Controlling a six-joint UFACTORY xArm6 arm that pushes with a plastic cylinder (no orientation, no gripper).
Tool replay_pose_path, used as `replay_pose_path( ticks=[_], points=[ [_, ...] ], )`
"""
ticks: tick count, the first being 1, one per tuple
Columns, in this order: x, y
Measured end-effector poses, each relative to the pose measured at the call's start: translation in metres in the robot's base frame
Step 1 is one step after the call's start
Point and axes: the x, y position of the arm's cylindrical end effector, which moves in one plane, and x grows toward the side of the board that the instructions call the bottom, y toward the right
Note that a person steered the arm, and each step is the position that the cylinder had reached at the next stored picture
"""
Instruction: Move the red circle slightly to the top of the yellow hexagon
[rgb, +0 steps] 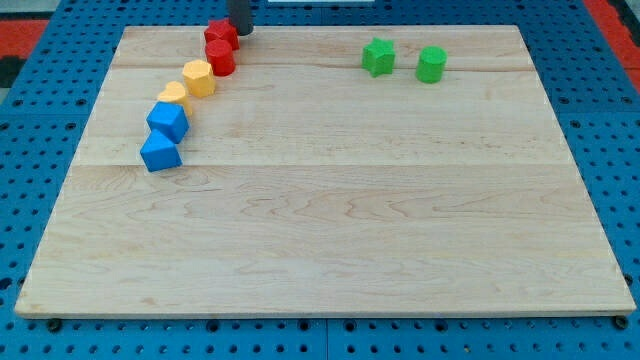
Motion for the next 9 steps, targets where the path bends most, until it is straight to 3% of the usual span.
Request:
replay_pose_path(
  ticks=[1, 2, 4, 6, 9],
  points=[
    [0.004, 0.013],
    [0.017, 0.078],
    [0.048, 0.048],
    [0.051, -0.009],
    [0.051, -0.027]
  ],
)
